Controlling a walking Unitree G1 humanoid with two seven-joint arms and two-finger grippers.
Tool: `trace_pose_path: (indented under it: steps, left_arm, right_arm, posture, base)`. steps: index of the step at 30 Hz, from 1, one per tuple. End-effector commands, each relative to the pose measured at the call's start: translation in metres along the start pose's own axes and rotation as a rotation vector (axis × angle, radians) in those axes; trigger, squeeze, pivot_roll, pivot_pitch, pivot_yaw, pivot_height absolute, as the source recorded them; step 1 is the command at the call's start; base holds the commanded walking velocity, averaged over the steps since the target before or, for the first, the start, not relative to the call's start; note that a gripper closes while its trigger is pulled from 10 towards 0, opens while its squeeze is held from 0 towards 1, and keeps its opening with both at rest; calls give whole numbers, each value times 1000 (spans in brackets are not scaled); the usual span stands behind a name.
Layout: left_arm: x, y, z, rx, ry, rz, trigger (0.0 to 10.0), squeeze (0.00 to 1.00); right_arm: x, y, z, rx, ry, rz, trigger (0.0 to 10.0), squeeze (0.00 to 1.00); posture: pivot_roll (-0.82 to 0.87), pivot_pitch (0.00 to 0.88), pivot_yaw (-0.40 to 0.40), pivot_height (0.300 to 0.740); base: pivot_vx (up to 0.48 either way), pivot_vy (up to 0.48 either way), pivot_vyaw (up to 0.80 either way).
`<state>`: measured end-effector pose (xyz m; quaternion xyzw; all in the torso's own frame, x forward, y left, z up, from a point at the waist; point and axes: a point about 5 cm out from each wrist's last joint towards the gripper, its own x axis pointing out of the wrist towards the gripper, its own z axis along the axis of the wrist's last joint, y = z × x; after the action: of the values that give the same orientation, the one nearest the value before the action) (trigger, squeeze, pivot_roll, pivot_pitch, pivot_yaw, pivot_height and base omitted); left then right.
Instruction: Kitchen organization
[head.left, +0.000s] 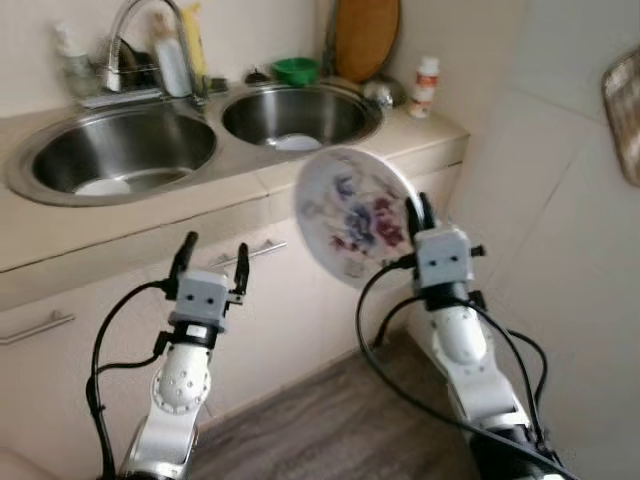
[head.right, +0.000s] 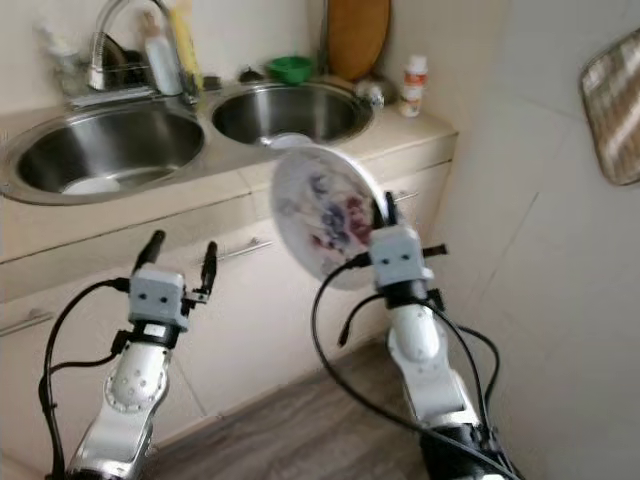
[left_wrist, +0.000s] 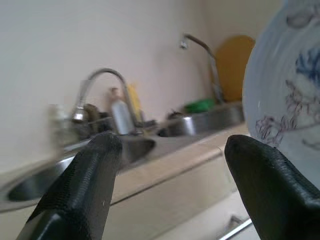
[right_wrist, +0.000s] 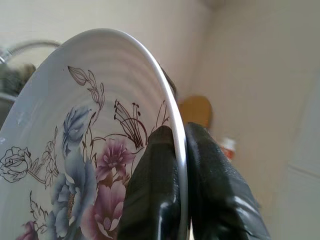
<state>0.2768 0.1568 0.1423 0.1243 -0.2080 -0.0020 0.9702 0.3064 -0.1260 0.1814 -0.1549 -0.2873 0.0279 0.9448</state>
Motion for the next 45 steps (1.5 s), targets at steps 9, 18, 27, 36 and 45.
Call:
trace_pose_path:
  steps: [9, 18, 27, 36, 45]
  left_arm:
    - [6, -1, 6, -3, -20, -15, 10000, 0]
    - [10, -2, 8, -5, -31, -17, 10000, 0]
    - [12, -4, 9, -9, -37, -19, 10000, 0]
    - [12, -6, 8, -11, -37, -21, 10000, 0]
    - [13, -5, 9, -10, -40, -22, 10000, 0]
  right_arm:
    - [19, -12, 35, -15, -186, -110, 0, 0]
    - [25, -17, 42, 30, -214, -167, 0, 0]
    - [29, -18, 44, 43, -228, -177, 0, 0]
    - [32, -17, 46, 49, -238, -170, 0, 0]
    - [35, -12, 45, 50, -222, -166, 0, 0]
  posture:
    - [78, 0, -22, 740]
    - [79, 0, -25, 740]
    - [79, 0, -30, 740]
    - [83, 0, -38, 740]
    - [88, 0, -35, 740]
  base:
    - [297, 0, 800]
    - [299, 0, 444]
    - [287, 0, 0]
    - [282, 0, 0]
    - [274, 0, 442]
